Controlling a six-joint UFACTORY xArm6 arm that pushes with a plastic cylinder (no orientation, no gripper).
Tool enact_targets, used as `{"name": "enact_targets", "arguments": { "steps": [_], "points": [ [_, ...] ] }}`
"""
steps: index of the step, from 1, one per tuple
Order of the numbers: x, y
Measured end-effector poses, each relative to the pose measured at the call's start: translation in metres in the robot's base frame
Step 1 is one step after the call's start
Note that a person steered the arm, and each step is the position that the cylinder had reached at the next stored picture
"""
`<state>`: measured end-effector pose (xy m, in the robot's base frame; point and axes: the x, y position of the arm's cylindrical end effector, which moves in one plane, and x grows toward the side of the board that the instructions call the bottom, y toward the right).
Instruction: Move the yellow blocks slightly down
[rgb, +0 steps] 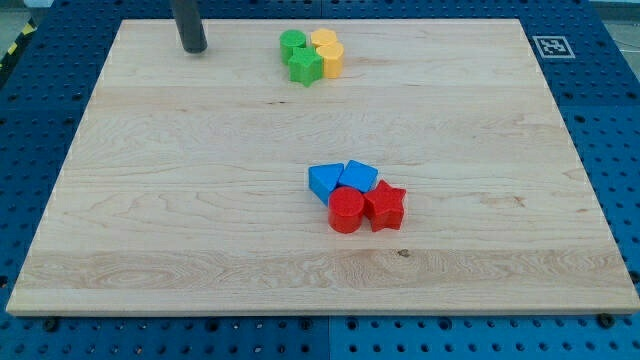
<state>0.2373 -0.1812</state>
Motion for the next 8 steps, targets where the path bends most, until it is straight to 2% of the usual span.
{"name": "enact_targets", "arguments": {
  "steps": [1, 3, 4, 5, 6, 7, 8],
  "points": [
    [-0.029, 0.019],
    [-0.031, 0.102],
    [-0.023, 0.152],
    [0.002, 0.190],
    [0.036, 0.196],
    [0.027, 0.197],
    [0.001, 0.229]
  ]
}}
